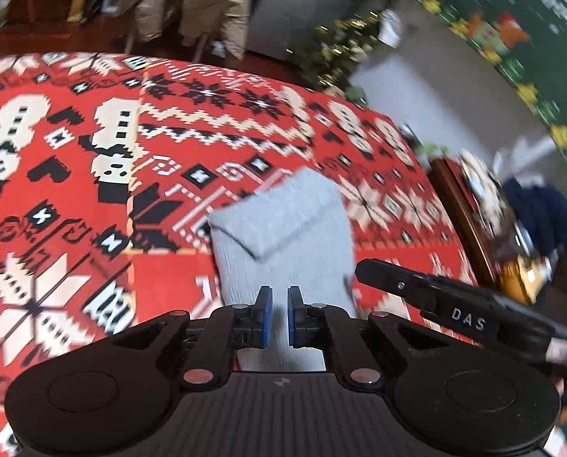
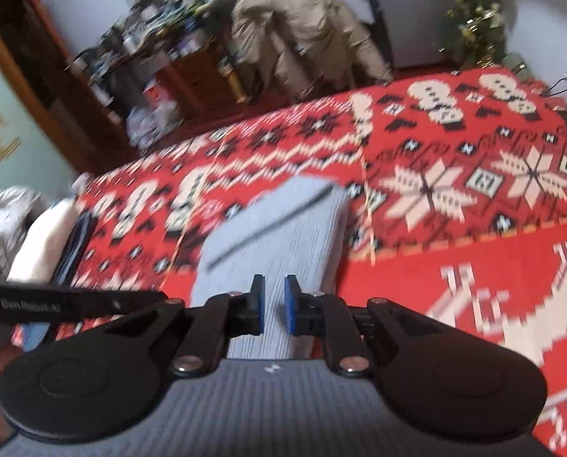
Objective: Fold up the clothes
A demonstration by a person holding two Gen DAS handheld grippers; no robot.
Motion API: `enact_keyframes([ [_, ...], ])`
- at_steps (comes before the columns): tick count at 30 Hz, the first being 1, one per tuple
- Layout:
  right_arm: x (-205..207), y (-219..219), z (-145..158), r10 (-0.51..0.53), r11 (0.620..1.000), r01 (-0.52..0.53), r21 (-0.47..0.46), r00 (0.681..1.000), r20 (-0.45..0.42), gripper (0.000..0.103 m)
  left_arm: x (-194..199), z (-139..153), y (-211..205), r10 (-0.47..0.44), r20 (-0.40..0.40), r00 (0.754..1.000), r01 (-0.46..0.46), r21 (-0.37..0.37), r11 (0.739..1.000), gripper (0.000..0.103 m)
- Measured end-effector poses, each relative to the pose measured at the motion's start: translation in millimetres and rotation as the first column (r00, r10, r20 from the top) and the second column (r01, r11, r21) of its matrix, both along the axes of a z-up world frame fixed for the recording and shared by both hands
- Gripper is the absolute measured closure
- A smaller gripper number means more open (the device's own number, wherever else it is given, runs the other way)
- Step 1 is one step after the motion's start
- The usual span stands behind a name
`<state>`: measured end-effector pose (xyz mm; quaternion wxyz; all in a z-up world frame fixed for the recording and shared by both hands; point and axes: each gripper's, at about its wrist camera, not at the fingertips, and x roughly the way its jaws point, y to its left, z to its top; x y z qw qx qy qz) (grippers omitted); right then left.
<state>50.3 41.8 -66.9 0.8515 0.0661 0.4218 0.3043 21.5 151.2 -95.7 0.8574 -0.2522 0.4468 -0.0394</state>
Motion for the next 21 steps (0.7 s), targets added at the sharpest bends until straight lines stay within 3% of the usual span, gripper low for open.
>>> enact_keyframes([
  [3,16,9,-9,-0.059,0.998,0.059,0.0,0.998,0.018,0.091,4,-12,1,0.014,-0.016,1.0,-0.014,-0.019,1.0,0.097],
  [9,31,3,-34,-0.09,0.994,0.088,-0.062,0.996,-0.02,0.089,7,-17,-15,-0.042,-0.044,0.998,0.045,0.067,0.997,0.096],
  [16,36,-6,-18,-0.127,0.991,0.126,0.046,0.992,0.024,0.088,7,-18,-11,-0.036,-0.042,0.998,0.038,0.044,0.998,0.097],
  [21,43,16,-39,-0.121,0.992,0.123,-0.037,0.992,0.042,0.093,8,-18,-12,-0.038,-0.039,0.999,0.04,0.044,0.998,0.097],
])
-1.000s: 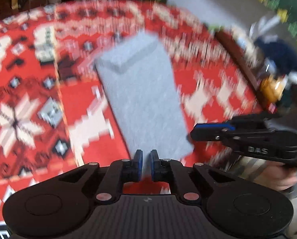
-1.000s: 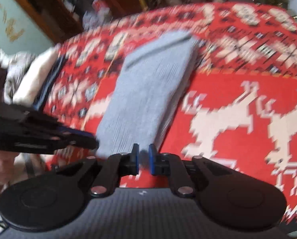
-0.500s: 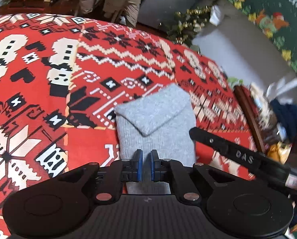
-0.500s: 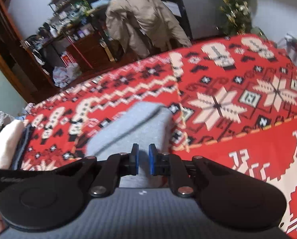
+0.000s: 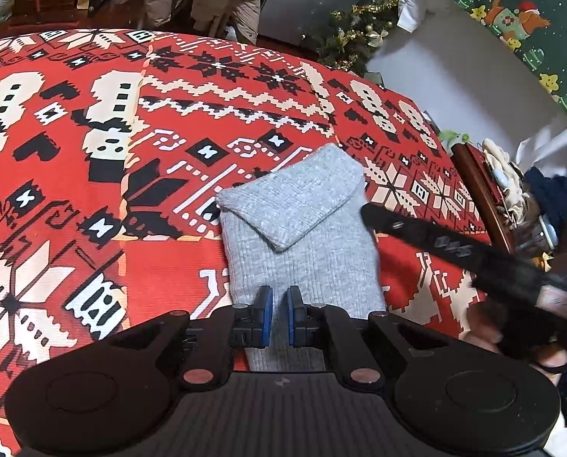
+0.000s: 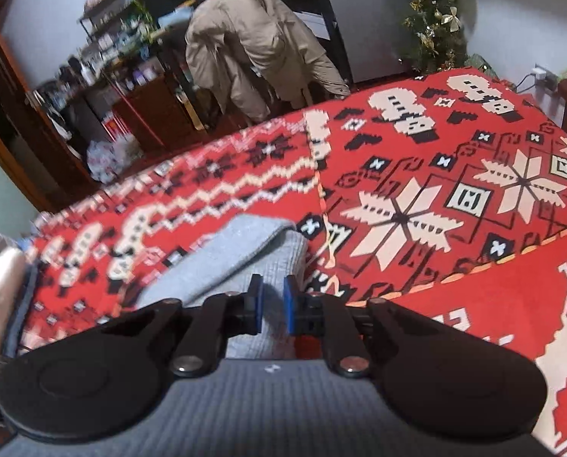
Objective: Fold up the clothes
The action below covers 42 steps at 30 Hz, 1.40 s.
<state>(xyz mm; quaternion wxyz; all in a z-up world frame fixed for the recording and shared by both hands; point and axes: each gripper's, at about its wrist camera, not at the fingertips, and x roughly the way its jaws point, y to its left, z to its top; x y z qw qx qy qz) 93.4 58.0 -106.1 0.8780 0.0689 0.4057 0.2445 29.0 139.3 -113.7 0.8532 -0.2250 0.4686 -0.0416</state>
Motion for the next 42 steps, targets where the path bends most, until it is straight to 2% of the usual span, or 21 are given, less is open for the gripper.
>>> enact_keyframes([
  [3,0,-1,-3,-0.008,1.0,0.008,-0.013,1.0,0.017,0.093,0,0,1,-0.001,0.001,1.0,0.001,-0.002,1.0,0.097],
  [6,4,-8,-2,-0.061,0.998,0.061,-0.03,0.998,0.018,0.094,-2,4,4,0.0,0.02,1.0,0.001,-0.02,1.0,0.097],
  [8,5,-15,2,-0.075,0.997,0.075,-0.006,0.997,0.007,0.094,-5,7,7,0.002,0.039,0.999,-0.001,-0.038,0.999,0.097],
  [12,-7,-12,22,0.011,0.997,-0.013,0.07,0.999,0.037,0.092,-8,14,13,0.016,0.076,0.997,-0.01,-0.075,0.997,0.097],
  [14,-17,-3,29,0.071,0.994,-0.075,0.079,0.996,0.052,0.09,-5,9,10,0.006,0.054,0.999,-0.002,-0.065,0.998,0.097],
  [16,-26,8,29,0.125,0.99,-0.128,0.056,0.991,0.049,0.09,-2,3,6,-0.005,0.029,1.0,0.007,-0.053,0.999,0.097],
  [19,-34,21,15,0.168,0.984,-0.167,-0.059,0.985,0.022,0.09,-1,-5,8,-0.021,0.002,1.0,0.021,-0.058,0.998,0.097],
  [22,-43,17,15,0.185,0.98,-0.182,-0.084,0.982,0.039,0.09,-2,-5,16,-0.017,0.005,1.0,0.017,-0.099,0.995,0.097],
  [24,-46,8,21,0.18,0.983,-0.178,-0.047,0.983,0.036,0.089,-4,-2,19,-0.003,0.015,1.0,0.004,-0.107,0.994,0.097],
  [28,-50,1,30,0.179,0.984,-0.179,-0.005,0.983,0.053,0.089,-7,10,12,-0.014,0.053,0.999,0.018,-0.083,0.996,0.095],
  [30,-52,3,33,0.185,0.983,-0.184,-0.015,0.981,0.063,0.087,-9,15,6,-0.022,0.07,0.997,0.026,-0.052,0.998,0.087],
  [32,-52,6,33,0.195,0.981,-0.194,-0.02,0.979,0.056,0.073,-10,19,1,-0.032,0.083,0.996,0.034,-0.025,0.999,0.086],
  [33,-52,6,33,0.201,0.979,-0.201,-0.019,0.978,0.05,0.064,-11,20,-1,-0.033,0.086,0.996,0.034,-0.013,0.999,0.083],
  [35,-54,7,35,0.206,0.979,-0.205,-0.021,0.977,0.056,0.061,-11,22,-3,-0.03,0.094,0.995,0.029,0.018,0.999,0.077],
  [38,-55,8,39,0.196,0.98,-0.194,-0.044,0.978,0.071,0.051,-13,24,-2,-0.012,0.102,0.995,0.007,0.048,0.999,0.076],
  [40,-53,5,43,0.187,0.982,-0.184,-0.048,0.979,0.076,0.031,-13,24,0,0.004,0.104,0.995,-0.01,0.054,0.998,0.072],
  [41,-52,3,44,0.183,0.983,-0.179,-0.049,0.98,0.078,0.024,-13,25,2,0.012,0.104,0.995,-0.018,0.055,0.998,0.065],
  [42,-51,0,46,0.178,0.984,-0.175,-0.038,0.981,0.079,0.013,-13,25,4,0.019,0.106,0.994,-0.025,0.055,0.998,0.054],
])
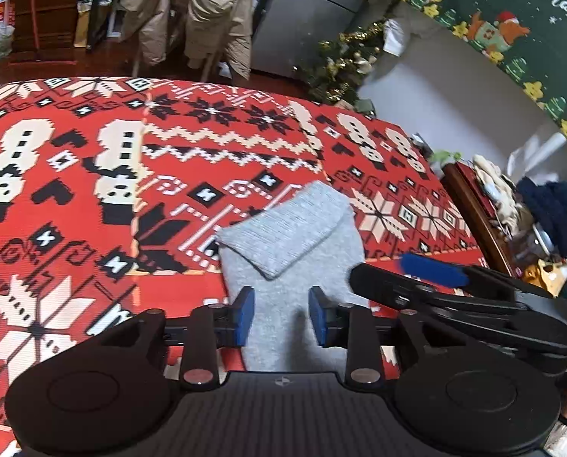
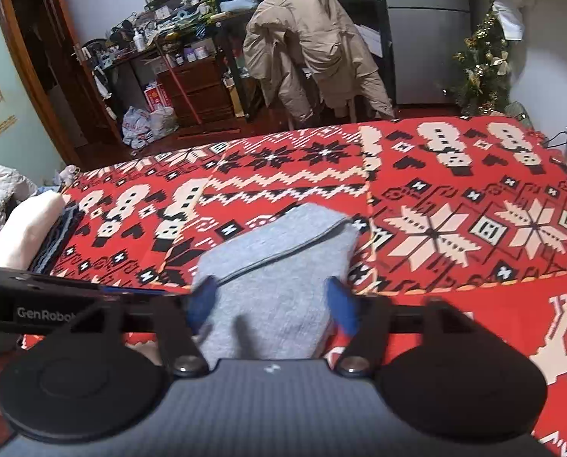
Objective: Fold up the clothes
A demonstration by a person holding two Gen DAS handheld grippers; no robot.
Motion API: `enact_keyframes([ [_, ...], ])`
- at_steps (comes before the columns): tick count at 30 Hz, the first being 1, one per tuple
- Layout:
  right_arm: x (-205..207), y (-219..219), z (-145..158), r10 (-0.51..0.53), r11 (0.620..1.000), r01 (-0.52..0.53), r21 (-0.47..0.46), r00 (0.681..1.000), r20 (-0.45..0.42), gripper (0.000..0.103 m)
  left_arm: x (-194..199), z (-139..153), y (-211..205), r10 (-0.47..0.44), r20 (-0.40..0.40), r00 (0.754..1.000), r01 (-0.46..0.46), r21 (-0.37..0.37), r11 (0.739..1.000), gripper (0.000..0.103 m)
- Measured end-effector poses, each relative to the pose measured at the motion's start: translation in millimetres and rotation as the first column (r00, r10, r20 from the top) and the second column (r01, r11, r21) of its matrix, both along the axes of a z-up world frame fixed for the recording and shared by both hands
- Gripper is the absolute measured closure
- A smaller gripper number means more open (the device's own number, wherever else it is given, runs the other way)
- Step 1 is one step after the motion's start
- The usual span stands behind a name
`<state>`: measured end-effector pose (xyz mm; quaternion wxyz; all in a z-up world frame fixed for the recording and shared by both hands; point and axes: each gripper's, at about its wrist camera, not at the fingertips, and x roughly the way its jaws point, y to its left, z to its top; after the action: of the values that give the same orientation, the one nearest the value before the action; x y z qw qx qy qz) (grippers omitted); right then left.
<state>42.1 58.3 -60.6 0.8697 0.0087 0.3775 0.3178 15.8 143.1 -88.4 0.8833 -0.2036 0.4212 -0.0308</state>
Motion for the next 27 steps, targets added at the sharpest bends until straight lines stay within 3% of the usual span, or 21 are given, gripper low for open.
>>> enact_keyframes([
  [2,1,-5,4,-0.006,1.0,0.006,0.025,1.0,0.003,0.01,-1,3,3,0.023,0.014,1.0,-0.023,0.01,1.0,0.042],
  [10,-4,-4,11,-0.026,1.0,0.027,-0.012,0.999,0.042,0.001,-6,10,0,0.031,0.066,0.997,-0.036,0.074,0.997,0.041],
  [19,-7,-7,13,-0.037,0.999,0.041,-0.034,0.993,0.108,0.001,-20,16,4,0.118,0.193,0.974,-0.149,0.153,0.977,0.025],
  [22,-6,-9,11,-0.035,0.999,0.036,-0.012,0.996,0.084,0.001,-19,14,7,0.124,0.189,0.974,-0.149,0.123,0.981,0.024],
  [27,-5,-17,6,-0.083,0.995,0.077,0.058,0.991,0.102,0.001,-8,10,13,0.078,0.095,0.992,-0.084,0.055,0.995,0.023],
])
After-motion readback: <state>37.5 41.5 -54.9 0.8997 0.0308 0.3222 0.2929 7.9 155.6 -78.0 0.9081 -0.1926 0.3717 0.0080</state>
